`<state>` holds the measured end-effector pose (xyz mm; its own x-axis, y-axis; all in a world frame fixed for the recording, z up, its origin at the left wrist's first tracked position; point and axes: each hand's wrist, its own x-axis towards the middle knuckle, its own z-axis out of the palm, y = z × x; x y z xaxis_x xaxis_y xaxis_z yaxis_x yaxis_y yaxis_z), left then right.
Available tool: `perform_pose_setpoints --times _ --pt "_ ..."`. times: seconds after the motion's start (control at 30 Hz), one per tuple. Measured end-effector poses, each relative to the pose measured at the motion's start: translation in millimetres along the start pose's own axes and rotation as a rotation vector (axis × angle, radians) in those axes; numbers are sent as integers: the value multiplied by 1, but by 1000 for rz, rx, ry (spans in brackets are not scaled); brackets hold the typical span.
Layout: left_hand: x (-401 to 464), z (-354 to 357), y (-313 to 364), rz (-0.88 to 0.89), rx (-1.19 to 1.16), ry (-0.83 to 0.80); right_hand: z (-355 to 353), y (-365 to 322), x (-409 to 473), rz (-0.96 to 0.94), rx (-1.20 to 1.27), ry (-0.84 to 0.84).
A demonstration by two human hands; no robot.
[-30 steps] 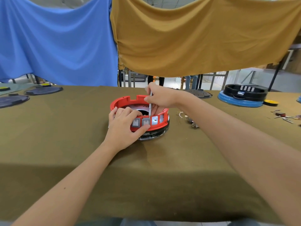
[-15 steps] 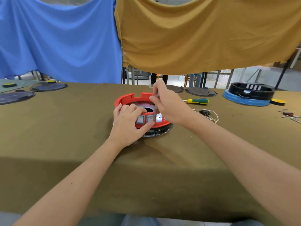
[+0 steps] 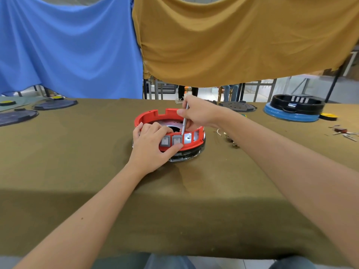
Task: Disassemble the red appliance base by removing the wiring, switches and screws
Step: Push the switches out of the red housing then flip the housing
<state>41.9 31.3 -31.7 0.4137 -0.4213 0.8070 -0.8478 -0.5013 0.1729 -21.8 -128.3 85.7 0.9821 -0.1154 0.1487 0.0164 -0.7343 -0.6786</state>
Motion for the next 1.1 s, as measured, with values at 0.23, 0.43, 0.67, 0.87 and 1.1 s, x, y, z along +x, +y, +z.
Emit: perform_pose_setpoints --times 0.23,0.43,0.67,0.87,1.1 --pt "0 -1 0 -1 12 4 20 14 -19 -173 41 262" --pt "0 1 0 -6 20 15 42 19 -30 -320 -161 384" --pt "1 0 -1 -5 23 -1 21 5 -11 -147 -151 201" --pt "1 0 -1 -10 11 -8 17 1 -6 -94 -136 135" --pt "0 0 0 -15 19 2 45 20 -31 -224 -106 430"
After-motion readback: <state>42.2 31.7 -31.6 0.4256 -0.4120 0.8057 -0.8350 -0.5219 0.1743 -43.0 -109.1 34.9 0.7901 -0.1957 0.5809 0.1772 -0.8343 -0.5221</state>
